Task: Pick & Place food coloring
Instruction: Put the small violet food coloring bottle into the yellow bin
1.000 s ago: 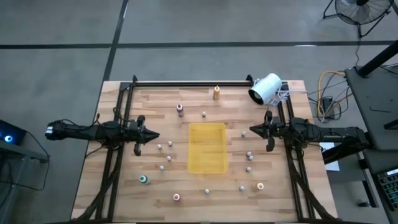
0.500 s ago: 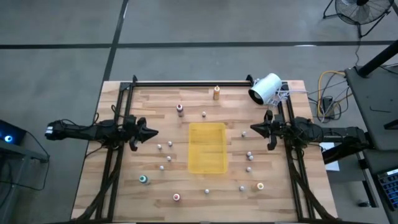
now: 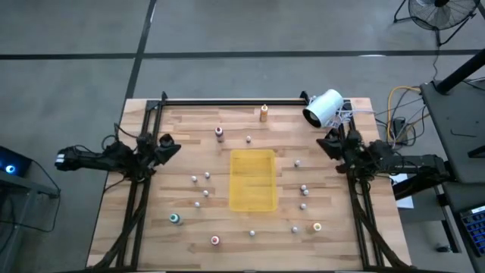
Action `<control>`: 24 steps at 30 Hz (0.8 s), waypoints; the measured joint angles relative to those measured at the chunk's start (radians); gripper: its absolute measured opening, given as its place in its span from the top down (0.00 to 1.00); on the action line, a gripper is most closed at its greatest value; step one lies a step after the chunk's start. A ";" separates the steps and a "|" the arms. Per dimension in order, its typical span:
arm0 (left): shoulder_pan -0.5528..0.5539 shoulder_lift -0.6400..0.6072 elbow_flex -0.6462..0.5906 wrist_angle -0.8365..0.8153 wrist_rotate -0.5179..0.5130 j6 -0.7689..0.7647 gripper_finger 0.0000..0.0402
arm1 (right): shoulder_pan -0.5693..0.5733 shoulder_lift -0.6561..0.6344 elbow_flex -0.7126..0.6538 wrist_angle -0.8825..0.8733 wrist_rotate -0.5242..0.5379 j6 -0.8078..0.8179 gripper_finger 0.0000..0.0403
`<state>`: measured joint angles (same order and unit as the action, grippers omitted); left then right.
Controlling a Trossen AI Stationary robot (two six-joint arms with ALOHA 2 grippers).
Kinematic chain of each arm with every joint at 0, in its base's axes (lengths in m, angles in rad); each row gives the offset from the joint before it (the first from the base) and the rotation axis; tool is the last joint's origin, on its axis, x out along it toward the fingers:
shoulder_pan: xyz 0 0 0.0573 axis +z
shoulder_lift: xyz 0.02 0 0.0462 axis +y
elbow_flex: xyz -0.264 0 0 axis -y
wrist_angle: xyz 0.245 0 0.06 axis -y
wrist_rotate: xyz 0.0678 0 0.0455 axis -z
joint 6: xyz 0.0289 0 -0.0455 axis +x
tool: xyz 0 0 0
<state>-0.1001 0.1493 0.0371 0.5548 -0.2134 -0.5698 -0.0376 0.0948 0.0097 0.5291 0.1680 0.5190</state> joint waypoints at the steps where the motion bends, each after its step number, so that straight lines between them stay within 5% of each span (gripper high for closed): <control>1: 0.000 0.000 0.016 0.005 -0.003 0.009 1.00 | 0.000 0.001 0.000 0.043 0.000 -0.001 0.98; 15: 0.000 0.033 0.187 -0.013 -0.024 0.231 1.00 | 0.000 0.030 0.051 0.202 0.022 -0.008 0.98; 24: 0.000 0.099 0.210 -0.043 -0.040 0.228 1.00 | 0.000 0.215 0.310 -0.135 0.019 -0.067 0.98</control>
<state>-0.1001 0.2482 0.2473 0.5121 -0.2531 -0.3416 -0.0376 0.3102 0.3196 0.3940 0.1871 0.4516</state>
